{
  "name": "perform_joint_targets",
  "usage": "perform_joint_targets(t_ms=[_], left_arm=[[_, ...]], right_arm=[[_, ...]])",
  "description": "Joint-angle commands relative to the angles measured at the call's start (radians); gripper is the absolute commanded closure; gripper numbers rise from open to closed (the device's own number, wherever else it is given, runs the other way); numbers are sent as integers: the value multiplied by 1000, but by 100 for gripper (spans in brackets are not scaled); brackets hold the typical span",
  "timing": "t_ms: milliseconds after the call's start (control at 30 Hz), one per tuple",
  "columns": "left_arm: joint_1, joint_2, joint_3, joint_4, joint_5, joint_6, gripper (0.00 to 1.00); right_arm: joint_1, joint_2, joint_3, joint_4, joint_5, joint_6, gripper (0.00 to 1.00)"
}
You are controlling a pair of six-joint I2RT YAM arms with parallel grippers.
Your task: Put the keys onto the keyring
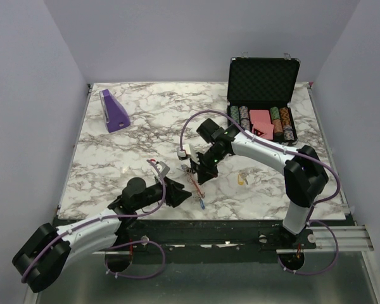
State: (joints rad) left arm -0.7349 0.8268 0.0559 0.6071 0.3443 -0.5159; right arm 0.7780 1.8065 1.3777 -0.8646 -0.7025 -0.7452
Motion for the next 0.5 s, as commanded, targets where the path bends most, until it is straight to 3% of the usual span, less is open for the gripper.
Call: perform_joint_targets(t_ms=[0, 133, 467], left_arm=[[-3, 78, 15, 151, 76, 50, 39], [-6, 136, 33, 195, 96, 53, 44], [-6, 112, 15, 235, 50, 65, 45]], right_arm=[[6, -24, 7, -28, 8, -23, 99], [7, -26, 9, -37, -8, -32, 99], [7, -24, 18, -53, -69, -45, 99]])
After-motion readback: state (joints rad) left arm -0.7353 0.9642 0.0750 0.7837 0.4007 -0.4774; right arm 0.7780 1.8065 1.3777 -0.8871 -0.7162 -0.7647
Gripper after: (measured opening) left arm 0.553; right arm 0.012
